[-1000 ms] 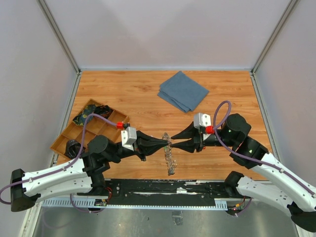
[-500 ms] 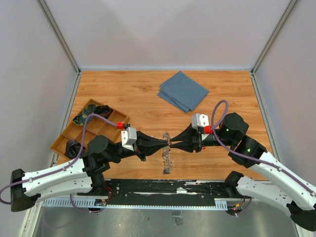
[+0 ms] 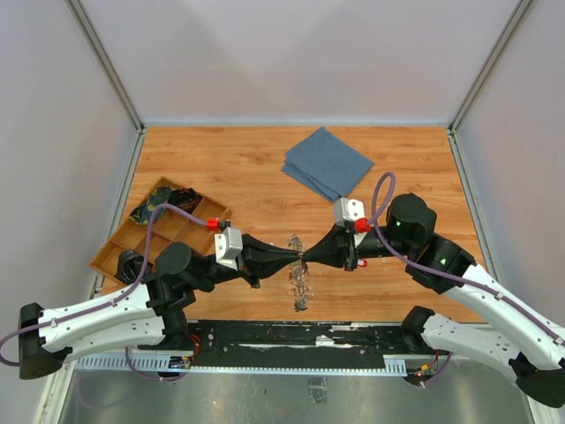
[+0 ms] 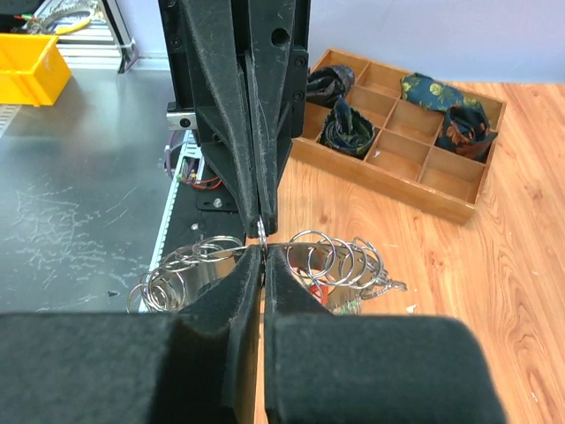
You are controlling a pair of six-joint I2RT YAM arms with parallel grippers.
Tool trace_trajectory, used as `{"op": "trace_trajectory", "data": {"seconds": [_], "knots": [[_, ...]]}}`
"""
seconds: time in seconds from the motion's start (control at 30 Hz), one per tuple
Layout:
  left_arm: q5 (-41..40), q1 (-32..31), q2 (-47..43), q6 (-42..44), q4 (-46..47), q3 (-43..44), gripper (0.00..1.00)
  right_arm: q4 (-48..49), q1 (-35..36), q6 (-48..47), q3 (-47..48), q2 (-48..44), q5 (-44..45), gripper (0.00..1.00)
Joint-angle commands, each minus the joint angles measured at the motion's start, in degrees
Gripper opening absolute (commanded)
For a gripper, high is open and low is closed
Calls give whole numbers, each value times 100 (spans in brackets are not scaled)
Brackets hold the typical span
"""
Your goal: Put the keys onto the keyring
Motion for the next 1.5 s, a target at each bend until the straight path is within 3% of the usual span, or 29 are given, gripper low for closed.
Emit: {"op": "trace_trajectory", "data": {"seconds": [0.0, 0.13, 0.4, 0.73, 1.2, 1.47], "knots": [[49, 36, -160, -7, 464, 257, 1, -1185, 36, -431, 885, 307, 25, 0], [49, 41, -149, -19, 453, 224, 2, -1889, 36, -661, 1423, 494, 11, 0], [-150, 40, -144, 159, -14, 306, 38, -4242, 95, -1533, 2887, 1139, 623, 0], [-215, 41, 289, 393, -606, 642, 47, -6467, 1294, -1788, 4380, 2250, 3162, 0], [516, 36, 742, 470, -484, 659, 55, -6377, 1596, -1759, 4732, 2468, 3019, 0], [618, 39, 971, 513, -415, 781, 51, -6300, 1704, -1773, 4726, 2508, 2944, 0]]}}
